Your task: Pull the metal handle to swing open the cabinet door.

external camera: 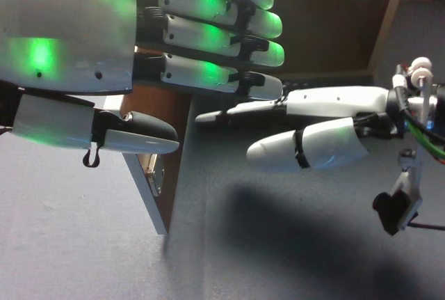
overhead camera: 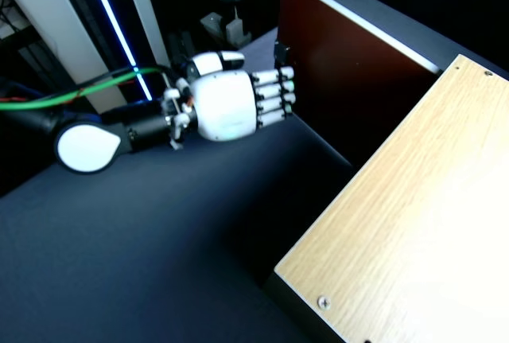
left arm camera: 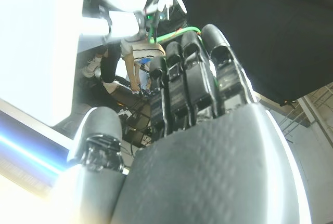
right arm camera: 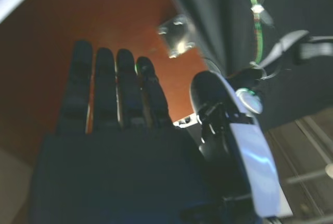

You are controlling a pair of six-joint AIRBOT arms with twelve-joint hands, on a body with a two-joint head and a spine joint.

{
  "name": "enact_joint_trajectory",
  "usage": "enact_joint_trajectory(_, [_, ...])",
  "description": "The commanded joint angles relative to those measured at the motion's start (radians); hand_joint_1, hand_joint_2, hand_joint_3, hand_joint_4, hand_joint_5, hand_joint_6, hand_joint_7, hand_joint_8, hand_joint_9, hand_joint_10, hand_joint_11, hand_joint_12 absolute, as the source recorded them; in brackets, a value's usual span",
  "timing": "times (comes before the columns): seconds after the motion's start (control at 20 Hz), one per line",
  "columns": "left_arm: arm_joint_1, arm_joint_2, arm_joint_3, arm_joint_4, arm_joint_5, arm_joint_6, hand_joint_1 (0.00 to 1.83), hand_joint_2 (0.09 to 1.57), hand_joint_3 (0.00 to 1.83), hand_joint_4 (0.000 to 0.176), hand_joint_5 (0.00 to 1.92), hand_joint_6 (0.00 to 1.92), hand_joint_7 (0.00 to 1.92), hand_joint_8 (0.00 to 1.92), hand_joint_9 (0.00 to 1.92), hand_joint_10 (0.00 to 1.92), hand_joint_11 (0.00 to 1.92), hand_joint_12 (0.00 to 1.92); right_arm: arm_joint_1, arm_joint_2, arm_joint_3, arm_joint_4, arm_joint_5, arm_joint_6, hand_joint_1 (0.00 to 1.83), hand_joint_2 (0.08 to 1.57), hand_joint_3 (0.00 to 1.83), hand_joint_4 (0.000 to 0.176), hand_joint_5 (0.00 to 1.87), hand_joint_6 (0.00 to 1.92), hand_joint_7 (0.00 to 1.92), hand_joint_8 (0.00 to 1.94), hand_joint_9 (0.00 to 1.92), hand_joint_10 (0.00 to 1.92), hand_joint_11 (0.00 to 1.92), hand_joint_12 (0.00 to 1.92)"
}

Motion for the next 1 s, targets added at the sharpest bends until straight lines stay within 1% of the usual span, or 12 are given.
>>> enact_joint_trajectory(0.0, [-0.011, 0.005, -0.001, -0.097, -0.017, 0.003, 0.00, 1.54, 0.02, 0.000, 0.37, 0.01, 0.35, 0.00, 0.31, 0.00, 0.00, 0.72, 0.007, 0.003, 0.005, 0.052, 0.075, 0.006, 0.00, 1.57, 0.19, 0.000, 0.15, 0.00, 0.17, 0.00, 0.15, 0.00, 0.00, 0.50])
enact_joint_trajectory(0.2, [-0.011, 0.005, -0.001, -0.097, -0.017, 0.003, 0.00, 1.57, 0.02, 0.000, 0.36, 0.00, 0.35, 0.00, 0.31, 0.00, 0.00, 0.70, 0.022, 0.018, 0.048, 0.036, 0.005, 0.006, 0.00, 1.57, 0.21, 0.000, 0.16, 0.00, 0.19, 0.00, 0.17, 0.00, 0.00, 0.54])
enact_joint_trajectory(0.3, [-0.011, 0.005, -0.001, -0.097, -0.017, 0.004, 0.00, 1.57, 0.02, 0.000, 0.36, 0.00, 0.36, 0.00, 0.31, 0.00, 0.00, 0.72, 0.038, 0.029, 0.066, -0.018, -0.008, 0.006, 0.00, 1.57, 0.21, 0.000, 0.16, 0.00, 0.20, 0.01, 0.17, 0.00, 0.00, 0.54])
enact_joint_trajectory(0.4, [-0.011, 0.005, -0.001, -0.097, -0.017, 0.004, 0.00, 1.57, 0.02, 0.000, 0.36, 0.00, 0.36, 0.00, 0.31, 0.00, 0.00, 0.72, 0.056, 0.040, 0.076, -0.103, -0.015, 0.006, 0.00, 1.57, 0.21, 0.000, 0.16, 0.00, 0.19, 0.00, 0.17, 0.00, 0.00, 0.55])
enact_joint_trajectory(0.45, [-0.011, 0.005, -0.001, -0.097, -0.017, 0.004, 0.00, 1.57, 0.02, 0.000, 0.36, 0.00, 0.36, 0.00, 0.31, 0.00, 0.00, 0.72, 0.059, 0.045, 0.077, -0.118, -0.015, 0.006, 0.00, 1.57, 0.20, 0.000, 0.16, 0.00, 0.19, 0.00, 0.17, 0.00, 0.00, 0.55])
enact_joint_trajectory(0.75, [-0.011, 0.005, -0.001, -0.097, -0.017, 0.004, 0.00, 1.57, 0.01, 0.000, 0.36, 0.00, 0.35, 0.00, 0.31, 0.00, 0.00, 0.73, 0.064, 0.051, 0.076, -0.083, -0.045, 0.006, 0.00, 1.57, 0.14, 0.000, 0.14, 0.00, 0.18, 0.00, 0.16, 0.00, 0.00, 0.53])
enact_joint_trajectory(0.95, [-0.011, 0.005, -0.001, -0.097, -0.017, 0.004, 0.00, 1.57, 0.00, 0.000, 0.36, 0.00, 0.36, 0.00, 0.32, 0.00, 0.00, 0.74, 0.086, 0.052, 0.091, -0.071, -0.047, 0.006, 0.00, 1.57, 0.11, 0.000, 0.14, 0.00, 0.17, 0.00, 0.15, 0.00, 0.00, 0.53])
